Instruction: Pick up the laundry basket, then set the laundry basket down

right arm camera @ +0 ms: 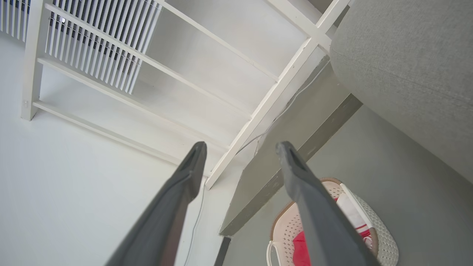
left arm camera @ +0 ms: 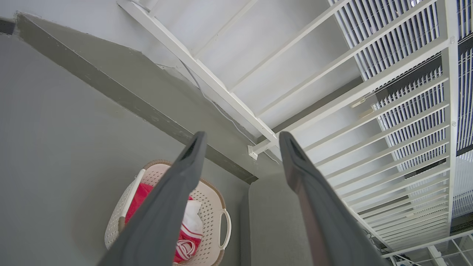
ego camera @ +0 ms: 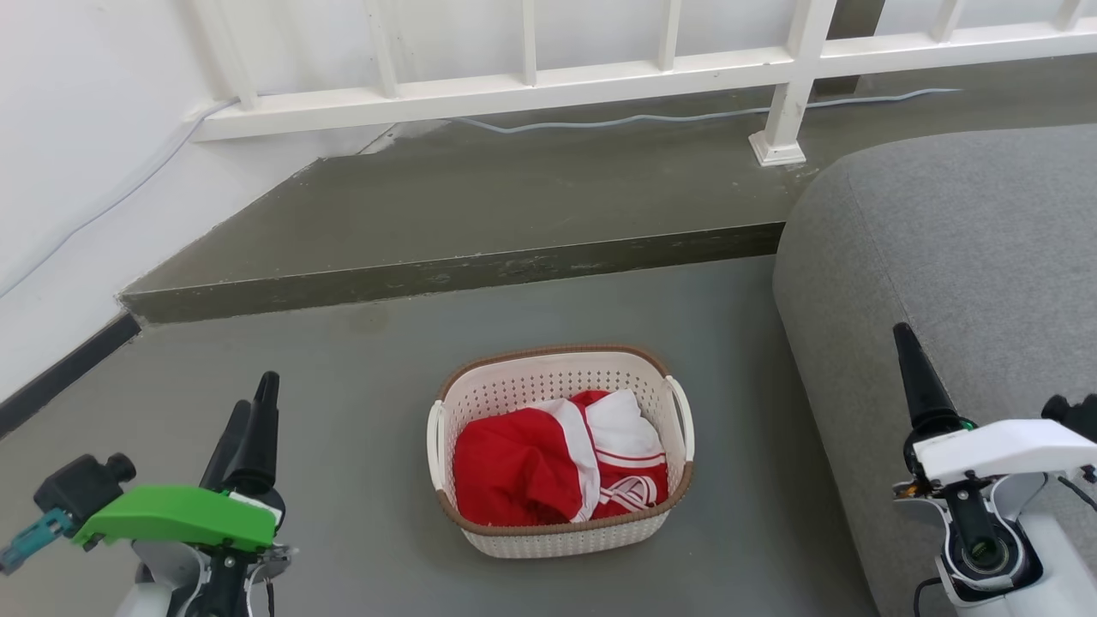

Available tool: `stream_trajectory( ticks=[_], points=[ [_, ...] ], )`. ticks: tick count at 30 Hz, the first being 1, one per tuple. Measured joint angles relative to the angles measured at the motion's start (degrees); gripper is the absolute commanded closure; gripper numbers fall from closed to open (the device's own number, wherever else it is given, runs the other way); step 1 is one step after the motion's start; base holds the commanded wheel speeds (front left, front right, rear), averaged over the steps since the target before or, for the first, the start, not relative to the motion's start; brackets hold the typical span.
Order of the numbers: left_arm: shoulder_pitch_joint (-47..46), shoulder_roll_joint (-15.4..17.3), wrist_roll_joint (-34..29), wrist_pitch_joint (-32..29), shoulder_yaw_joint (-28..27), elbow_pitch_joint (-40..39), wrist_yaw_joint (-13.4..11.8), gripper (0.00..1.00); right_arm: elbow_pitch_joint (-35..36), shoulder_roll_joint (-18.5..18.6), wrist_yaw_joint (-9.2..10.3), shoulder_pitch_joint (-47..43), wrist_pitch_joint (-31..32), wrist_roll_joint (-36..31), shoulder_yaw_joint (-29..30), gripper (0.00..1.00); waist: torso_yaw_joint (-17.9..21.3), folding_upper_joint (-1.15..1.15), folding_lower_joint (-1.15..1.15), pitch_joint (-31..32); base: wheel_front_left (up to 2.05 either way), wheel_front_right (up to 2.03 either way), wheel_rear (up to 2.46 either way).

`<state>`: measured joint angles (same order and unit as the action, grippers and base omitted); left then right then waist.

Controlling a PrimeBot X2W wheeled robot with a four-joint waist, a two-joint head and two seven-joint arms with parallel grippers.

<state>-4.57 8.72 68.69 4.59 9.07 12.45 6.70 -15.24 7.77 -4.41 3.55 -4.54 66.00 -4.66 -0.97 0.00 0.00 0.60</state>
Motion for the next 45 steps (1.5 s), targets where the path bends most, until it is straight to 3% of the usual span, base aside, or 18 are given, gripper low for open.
stream_trajectory(
  ticks=[14,24,45],
  points=[
    [-1.33,1.46,-13.99,2.29,3.59,-1.29,-3.34,0.00,1.94,2.55,3.94,1.22,-2.34,-15.36,-4.76,0.00,-0.34,0.00,0.00,0.11,0.00,0.00,0.00],
    [-1.42,2.44,-24.08,4.05,6.33,-2.02,-6.48,0.00,1.94,3.49,5.59,1.27,-3.99,-24.55,-8.28,0.00,-0.65,0.00,0.00,0.13,0.00,0.00,0.00],
    [-1.36,2.22,-36.38,7.43,9.59,-1.23,-10.14,0.00,0.12,3.79,8.68,1.27,-7.23,-39.08,-12.83,0.00,-1.05,0.00,0.00,0.04,0.00,0.00,0.00]
  ],
)
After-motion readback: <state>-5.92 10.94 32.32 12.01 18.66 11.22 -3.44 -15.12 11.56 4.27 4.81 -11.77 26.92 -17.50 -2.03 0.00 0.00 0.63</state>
